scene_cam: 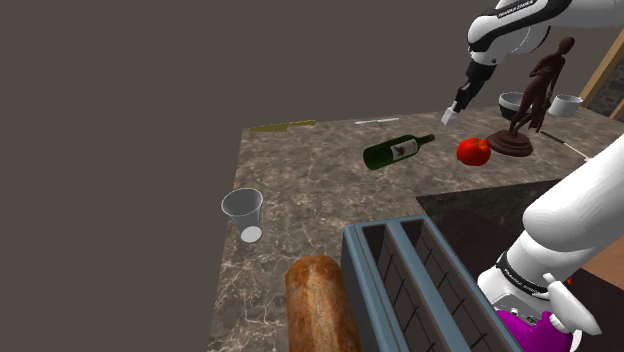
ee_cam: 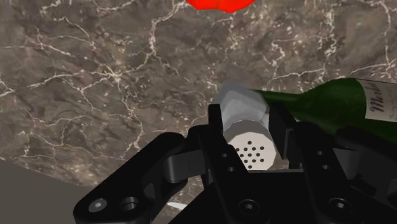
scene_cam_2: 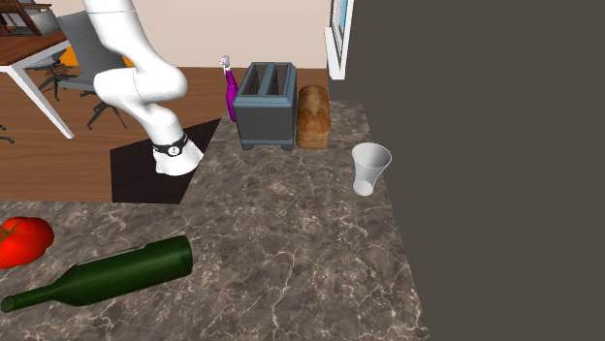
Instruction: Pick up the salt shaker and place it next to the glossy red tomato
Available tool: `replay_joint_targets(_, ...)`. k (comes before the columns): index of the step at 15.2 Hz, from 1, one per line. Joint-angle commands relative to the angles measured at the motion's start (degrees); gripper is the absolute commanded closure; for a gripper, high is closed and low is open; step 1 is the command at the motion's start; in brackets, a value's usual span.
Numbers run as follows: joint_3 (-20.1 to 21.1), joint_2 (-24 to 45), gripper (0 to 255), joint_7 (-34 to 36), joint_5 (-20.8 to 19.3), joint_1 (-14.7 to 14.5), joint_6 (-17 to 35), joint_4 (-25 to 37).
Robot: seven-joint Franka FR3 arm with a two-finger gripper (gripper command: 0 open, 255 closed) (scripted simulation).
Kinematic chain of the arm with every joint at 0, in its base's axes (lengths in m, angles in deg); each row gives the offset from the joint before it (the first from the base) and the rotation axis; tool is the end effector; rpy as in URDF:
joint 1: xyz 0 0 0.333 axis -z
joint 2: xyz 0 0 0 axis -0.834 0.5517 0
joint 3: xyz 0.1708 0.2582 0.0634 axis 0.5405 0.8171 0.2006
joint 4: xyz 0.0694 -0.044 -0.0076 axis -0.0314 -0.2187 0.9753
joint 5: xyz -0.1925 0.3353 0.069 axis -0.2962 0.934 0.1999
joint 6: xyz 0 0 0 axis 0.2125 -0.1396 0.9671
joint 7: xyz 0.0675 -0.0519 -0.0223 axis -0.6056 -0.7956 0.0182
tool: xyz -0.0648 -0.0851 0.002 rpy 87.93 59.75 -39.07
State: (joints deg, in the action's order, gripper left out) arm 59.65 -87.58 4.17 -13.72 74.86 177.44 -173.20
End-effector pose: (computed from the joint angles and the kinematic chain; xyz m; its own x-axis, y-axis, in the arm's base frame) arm 0.3733 -0.3601 0.4743 0.9890 -0.0475 0.1404 -0.0496 -0.9987 0.0115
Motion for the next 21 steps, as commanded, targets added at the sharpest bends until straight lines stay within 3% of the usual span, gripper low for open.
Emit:
replay_joint_targets(1, -0.1, 0.6, 255, -0.3, 0.3, 0.0, 1.7, -1.1)
replay_joint_targets(18, -1.1, 7.2, 255, -4.3, 4.7, -0.3, 14.9, -8.6)
replay_joint_targets(21, -1.0, 7.2, 255, -4.3, 4.7, -0.3, 14.9, -8.6)
